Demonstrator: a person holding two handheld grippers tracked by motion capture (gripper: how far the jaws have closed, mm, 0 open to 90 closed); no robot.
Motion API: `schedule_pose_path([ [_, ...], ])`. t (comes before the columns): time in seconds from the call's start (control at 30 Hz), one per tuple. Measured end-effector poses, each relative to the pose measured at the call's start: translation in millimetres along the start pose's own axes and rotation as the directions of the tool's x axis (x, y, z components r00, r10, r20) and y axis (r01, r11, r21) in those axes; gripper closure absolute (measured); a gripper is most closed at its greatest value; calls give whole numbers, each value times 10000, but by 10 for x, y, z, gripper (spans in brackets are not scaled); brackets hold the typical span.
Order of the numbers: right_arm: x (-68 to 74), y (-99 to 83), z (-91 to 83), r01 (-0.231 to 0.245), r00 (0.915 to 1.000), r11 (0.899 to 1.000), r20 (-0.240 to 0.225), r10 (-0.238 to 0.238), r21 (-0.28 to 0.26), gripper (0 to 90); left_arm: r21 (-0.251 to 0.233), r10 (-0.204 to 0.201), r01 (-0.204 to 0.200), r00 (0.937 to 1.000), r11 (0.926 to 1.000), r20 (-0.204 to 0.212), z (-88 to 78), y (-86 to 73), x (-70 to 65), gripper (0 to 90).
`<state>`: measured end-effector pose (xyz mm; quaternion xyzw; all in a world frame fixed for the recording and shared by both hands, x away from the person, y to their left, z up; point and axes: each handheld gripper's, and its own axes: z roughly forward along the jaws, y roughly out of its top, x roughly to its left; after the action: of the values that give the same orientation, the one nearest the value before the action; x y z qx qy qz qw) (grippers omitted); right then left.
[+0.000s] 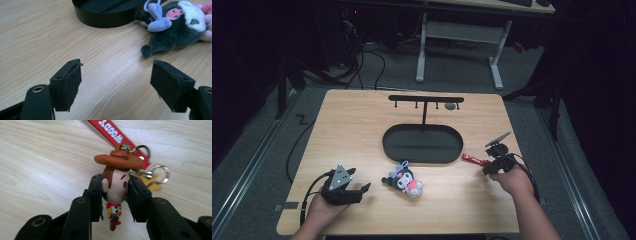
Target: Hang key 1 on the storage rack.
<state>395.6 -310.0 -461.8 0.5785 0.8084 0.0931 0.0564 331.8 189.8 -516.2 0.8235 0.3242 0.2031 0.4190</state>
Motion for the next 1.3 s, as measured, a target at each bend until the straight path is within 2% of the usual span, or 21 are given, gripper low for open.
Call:
schedule_pose_path([
  [0.1, 48, -11, -58, 176, 9997, 9998, -187, -173, 136, 667, 25, 80, -80, 9999, 10000, 64, -2, 0, -5, 250],
  [0.23, 88, -17, -157, 277, 9994, 9992, -203, -272, 273, 667, -6, 89, -89, 9999, 10000, 113, 23, 12, -14, 251],
  [0.4, 102, -16, -325, 203, 9996, 9995, -201, -199, 232, 667, 78, 251, -252, 9996, 9997, 139, 36, 13, -33, 251],
  [0.6, 129, 11, -535, 187, 9991, 9997, -381, -181, 156, 668, 81, 233, -234, 9996, 9997, 159, 38, 9, -39, 251],
  [0.83, 242, 81, -757, 456, 9967, 9989, -671, -447, 120, 668, 76, 252, -253, 9995, 9997, 176, 33, 9, -40, 251],
  [1.17, 423, 205, -1115, 865, 9938, 9961, -689, -874, -150, 667, 163, 333, -336, 9992, 9993, 222, 21, 4, -45, 250],
  [1.3, 491, 244, -1225, 1034, 9922, 9944, -675, -1046, -202, 667, 17, 272, -272, 9993, 9996, 240, 32, 17, -44, 251],
])
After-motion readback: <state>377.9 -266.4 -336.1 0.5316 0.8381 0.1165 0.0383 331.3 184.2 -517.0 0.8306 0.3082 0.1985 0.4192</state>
